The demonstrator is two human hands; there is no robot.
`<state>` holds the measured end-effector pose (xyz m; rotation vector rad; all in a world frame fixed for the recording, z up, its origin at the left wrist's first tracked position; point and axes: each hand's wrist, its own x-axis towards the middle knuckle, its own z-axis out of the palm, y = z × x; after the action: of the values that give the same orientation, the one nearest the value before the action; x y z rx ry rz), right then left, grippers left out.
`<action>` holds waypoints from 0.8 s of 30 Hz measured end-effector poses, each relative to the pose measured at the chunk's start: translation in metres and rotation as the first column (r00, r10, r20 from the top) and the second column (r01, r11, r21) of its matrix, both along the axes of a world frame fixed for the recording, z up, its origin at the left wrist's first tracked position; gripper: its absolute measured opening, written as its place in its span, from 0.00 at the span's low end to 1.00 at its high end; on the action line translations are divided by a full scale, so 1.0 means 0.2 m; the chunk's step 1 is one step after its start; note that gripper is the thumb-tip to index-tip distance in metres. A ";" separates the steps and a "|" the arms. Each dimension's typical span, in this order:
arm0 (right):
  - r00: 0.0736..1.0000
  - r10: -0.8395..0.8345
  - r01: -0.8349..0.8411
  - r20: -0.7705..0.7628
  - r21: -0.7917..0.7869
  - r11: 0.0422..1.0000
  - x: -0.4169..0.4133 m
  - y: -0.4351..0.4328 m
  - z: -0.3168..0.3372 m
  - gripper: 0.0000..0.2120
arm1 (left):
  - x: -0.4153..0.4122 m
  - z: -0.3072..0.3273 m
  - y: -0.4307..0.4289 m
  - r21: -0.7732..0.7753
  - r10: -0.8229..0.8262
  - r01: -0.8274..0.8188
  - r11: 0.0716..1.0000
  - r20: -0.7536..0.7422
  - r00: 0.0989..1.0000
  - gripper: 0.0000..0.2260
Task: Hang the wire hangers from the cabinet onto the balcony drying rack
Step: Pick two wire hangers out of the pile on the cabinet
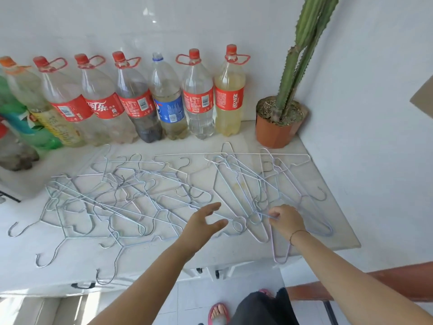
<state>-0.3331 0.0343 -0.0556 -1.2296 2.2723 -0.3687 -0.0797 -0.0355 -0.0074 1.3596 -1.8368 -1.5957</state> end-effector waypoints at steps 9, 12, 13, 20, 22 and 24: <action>0.989 0.006 0.004 0.146 -0.069 0.998 -0.08 -0.10 -0.02 0.05 | -0.18 -0.05 -0.06 0.081 0.045 -0.042 0.996 -0.040 0.998 0.19; 0.958 -0.054 0.101 0.283 -0.154 0.983 -0.13 -0.10 0.04 0.05 | -0.24 -0.06 -0.06 0.106 0.067 -0.060 0.993 -0.069 0.995 0.18; 0.942 -0.080 0.147 0.325 -0.187 0.971 -0.15 -0.10 0.07 0.05 | -0.27 -0.06 -0.06 0.119 0.078 -0.068 0.991 -0.079 0.994 0.18; 0.714 -0.222 0.503 0.664 -0.266 0.822 -0.37 -0.09 0.23 0.06 | -0.54 -0.09 0.02 0.235 0.061 -0.028 0.972 -0.137 0.989 0.15; 0.667 -0.224 0.537 0.711 -0.250 0.806 -0.40 -0.08 0.23 0.06 | -0.64 -0.11 0.06 0.313 0.036 0.009 0.950 -0.139 0.990 0.15; 0.643 -0.216 0.545 0.735 -0.240 0.804 -0.41 -0.07 0.24 0.07 | -0.75 -0.14 0.09 0.401 0.028 0.029 0.916 -0.137 0.990 0.15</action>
<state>-0.4160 0.0195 -0.0086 -0.5732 1.7928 -1.3430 -0.2301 -0.0179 -0.0354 1.3606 -1.4779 -2.0967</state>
